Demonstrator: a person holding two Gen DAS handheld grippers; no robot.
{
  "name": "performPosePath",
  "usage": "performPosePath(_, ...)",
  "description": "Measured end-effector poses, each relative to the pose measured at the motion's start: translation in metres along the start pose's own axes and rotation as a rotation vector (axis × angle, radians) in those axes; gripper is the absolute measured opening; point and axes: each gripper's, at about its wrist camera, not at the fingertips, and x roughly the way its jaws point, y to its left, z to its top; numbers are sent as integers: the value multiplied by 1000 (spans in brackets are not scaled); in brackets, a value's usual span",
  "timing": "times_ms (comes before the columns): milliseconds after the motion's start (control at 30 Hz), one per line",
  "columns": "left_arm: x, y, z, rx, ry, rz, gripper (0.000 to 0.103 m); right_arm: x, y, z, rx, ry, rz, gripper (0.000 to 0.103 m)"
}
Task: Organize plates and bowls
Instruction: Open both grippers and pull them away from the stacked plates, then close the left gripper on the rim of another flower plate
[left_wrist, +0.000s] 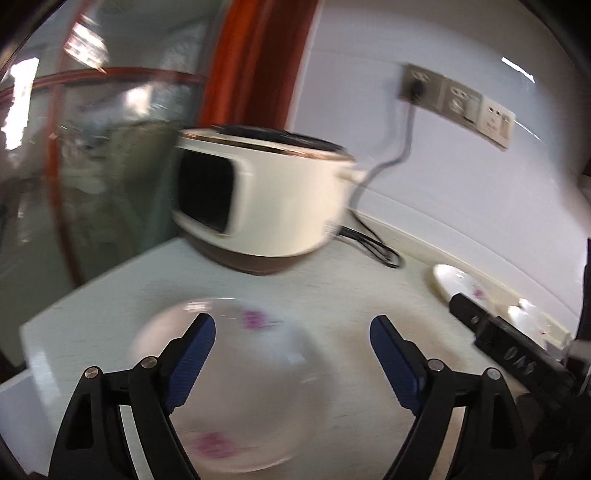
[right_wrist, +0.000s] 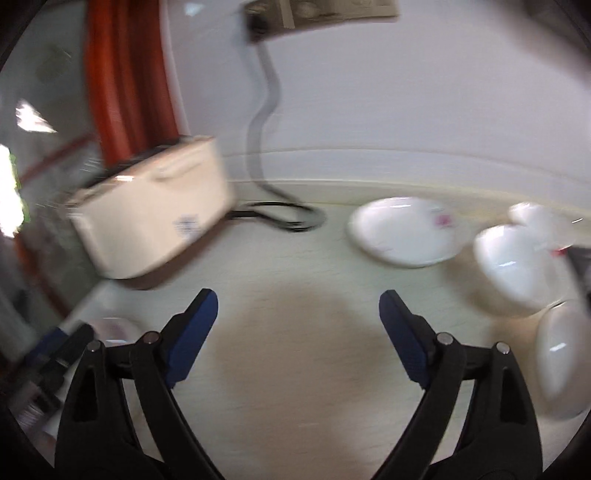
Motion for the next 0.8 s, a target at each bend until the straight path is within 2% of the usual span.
performPosePath(67, 16, -22, 13, 9, 12, -12, 87, 4, -16, 3, 26, 13, -64, 90)
performPosePath(133, 35, -42, 26, 28, 26, -12, 88, 11, -33, 5, 74, 50, -93, 90)
performPosePath(233, 77, -84, 43, 36, 82, -42, 88, 21, -52, 4, 139, 109, -94, 80)
performPosePath(333, 134, -118, 55, -22, 195, -173, 88, 31, -58, 1, 156, 151, -82, 78)
performPosePath(433, 184, -153, 54, -6, 327, -302, 88, 36, -64, -1, 185, 177, -91, 74)
performPosePath(500, 212, -173, 52, 31, 364, -307, 88, 37, -73, -1, 224, 188, -111, 73)
performPosePath(600, 240, -191, 47, 42, 398, -332, 88, 38, -85, -1, 295, 186, -86, 69)
performPosePath(733, 265, -210, 40, 75, 431, -336, 87, 41, -92, -4, 365, 198, -61, 53)
performPosePath(800, 269, -219, 39, 115, 407, -318, 86, 39, -92, -3, 363, 183, -78, 51)
